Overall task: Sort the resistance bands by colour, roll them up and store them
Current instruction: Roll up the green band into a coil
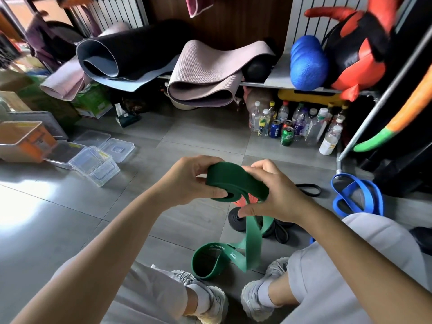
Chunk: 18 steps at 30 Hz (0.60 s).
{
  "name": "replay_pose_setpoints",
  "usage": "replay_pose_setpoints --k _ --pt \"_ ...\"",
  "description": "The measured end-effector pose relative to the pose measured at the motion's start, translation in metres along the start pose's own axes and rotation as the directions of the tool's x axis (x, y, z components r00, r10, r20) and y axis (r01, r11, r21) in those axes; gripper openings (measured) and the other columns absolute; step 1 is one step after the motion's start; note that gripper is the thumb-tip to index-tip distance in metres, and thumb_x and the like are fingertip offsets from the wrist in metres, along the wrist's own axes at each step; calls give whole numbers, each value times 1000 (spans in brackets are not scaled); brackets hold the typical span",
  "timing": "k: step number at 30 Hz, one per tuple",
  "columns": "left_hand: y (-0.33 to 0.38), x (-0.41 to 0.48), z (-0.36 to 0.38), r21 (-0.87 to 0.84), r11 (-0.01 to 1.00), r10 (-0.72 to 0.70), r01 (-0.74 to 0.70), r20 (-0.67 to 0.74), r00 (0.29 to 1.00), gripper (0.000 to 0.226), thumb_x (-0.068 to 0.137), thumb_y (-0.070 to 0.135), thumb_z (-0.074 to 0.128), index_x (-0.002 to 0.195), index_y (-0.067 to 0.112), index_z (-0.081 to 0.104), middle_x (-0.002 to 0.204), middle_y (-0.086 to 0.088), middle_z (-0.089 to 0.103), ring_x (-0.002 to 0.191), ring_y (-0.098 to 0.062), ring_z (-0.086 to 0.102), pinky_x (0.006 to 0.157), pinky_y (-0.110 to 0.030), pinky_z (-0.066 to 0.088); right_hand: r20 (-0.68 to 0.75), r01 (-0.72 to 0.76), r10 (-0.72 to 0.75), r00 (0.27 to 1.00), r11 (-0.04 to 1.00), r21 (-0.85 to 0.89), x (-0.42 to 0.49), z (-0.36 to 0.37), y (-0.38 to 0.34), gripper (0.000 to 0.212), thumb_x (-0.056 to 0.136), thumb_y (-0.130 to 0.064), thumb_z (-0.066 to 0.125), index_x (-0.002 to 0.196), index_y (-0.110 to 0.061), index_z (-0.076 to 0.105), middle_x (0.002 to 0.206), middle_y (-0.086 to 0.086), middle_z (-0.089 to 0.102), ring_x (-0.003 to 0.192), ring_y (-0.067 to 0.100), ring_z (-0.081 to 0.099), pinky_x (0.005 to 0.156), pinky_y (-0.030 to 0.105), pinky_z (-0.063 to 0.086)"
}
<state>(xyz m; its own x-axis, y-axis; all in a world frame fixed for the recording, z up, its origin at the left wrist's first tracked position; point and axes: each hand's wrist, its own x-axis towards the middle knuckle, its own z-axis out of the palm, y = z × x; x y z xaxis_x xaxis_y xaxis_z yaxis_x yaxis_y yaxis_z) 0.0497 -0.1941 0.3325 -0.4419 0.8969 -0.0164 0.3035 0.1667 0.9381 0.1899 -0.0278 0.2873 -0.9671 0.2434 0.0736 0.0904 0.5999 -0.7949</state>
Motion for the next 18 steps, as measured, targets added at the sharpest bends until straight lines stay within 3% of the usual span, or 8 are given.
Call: replay_pose_setpoints --k 3,6,8,12,14,16,18 --pt "0 2 -3 40 999 13 -14 16 1000 47 65 -9 77 95 26 66 96 4 71 94 -9 67 79 -23 55 -16 -22 21 1000 998 -60 -2 2 0 82 62 -36 84 133 -39 44 111 -10 39 103 5 45 86 15 38" --pt "-1 1 -1 11 1000 26 -26 9 1000 50 63 -11 78 97 24 65 95 6 71 95 -9 66 77 -23 55 -51 -13 16 999 998 67 -3 7 -1 57 69 -30 81 120 -35 57 109 -10 46 101 6 50 82 10 39" --pt "-5 1 4 -82 996 31 -33 -31 999 52 59 -8 81 99 22 64 93 8 71 93 -10 66 76 -24 55 -74 9 8 997 974 227 -3 9 -1 47 67 -29 82 108 -37 61 110 -7 53 103 6 53 85 13 40" --pt "-17 0 17 -382 922 34 -57 -69 997 55 56 10 82 109 13 65 102 -9 71 95 -24 66 79 -31 54 -80 17 40 996 796 605 -4 15 -1 49 59 -27 85 104 -26 67 105 8 69 100 22 64 88 40 52" --pt "-24 -1 23 -514 857 36 -42 -20 999 57 59 15 84 113 10 64 105 -14 68 96 -28 64 81 -34 53 -108 32 48 993 769 638 -4 17 -2 45 61 -15 82 103 -19 65 99 7 71 93 25 67 83 40 54" --pt "-28 -3 24 -470 883 1 9 21 1000 57 64 15 83 116 10 61 109 -12 67 101 -28 62 83 -34 53 -118 34 48 992 794 608 -3 18 -1 43 62 -9 82 100 -18 65 92 2 72 86 19 68 79 34 55" --pt "-23 -2 17 -175 980 -94 94 10 996 58 67 9 81 118 18 56 116 -5 63 106 -21 60 81 -26 53 -107 11 53 993 854 520 -2 17 3 42 61 -17 86 97 -25 66 90 -1 73 83 15 68 76 33 56"
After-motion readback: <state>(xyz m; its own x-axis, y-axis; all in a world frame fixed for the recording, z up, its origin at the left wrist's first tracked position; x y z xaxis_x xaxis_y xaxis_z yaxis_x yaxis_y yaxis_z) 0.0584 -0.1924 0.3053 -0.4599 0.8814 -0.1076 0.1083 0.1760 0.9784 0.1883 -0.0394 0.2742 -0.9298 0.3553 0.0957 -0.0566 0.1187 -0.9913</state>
